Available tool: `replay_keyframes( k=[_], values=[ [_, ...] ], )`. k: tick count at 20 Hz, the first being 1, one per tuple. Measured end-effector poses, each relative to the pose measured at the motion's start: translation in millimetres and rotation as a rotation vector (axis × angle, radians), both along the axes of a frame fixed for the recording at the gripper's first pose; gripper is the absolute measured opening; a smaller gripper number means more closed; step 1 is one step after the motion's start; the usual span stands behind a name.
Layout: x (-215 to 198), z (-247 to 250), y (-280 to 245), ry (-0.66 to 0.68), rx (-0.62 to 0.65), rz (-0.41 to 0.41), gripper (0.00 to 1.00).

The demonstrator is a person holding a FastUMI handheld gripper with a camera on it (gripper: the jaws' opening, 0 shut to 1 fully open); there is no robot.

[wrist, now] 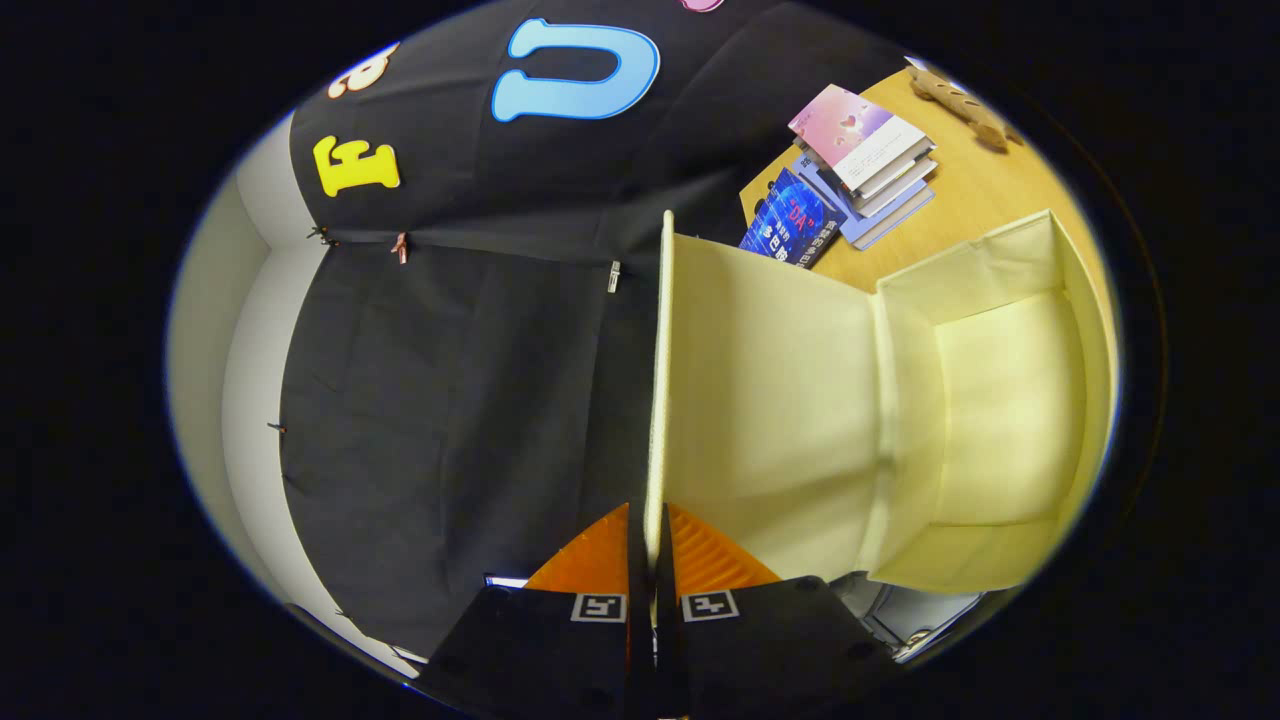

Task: Open the storage box then place both shoes into the box .Put the left shoe in first, then the right shoe, with the right side of both shoes facing outward in a uniform manner.

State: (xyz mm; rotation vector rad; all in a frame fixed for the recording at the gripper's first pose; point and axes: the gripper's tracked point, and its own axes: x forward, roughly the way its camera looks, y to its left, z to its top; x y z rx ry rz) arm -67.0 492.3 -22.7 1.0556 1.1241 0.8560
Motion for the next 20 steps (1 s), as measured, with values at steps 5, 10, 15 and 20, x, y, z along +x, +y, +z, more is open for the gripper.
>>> replay_keyframes(
  k=[5, 10, 15, 20],
  values=[
    [5, -15, 48, 0.02, -0.03, -0.011, 0.05],
    [9, -36, 64, -0.047, -0.115, -0.001, 0.08],
    [38, -73, 14, -0.174, -0.326, -0.058, 0.81],
    [60, -88, -86, -0.364, -0.534, -0.145, 0.98]
  ],
)
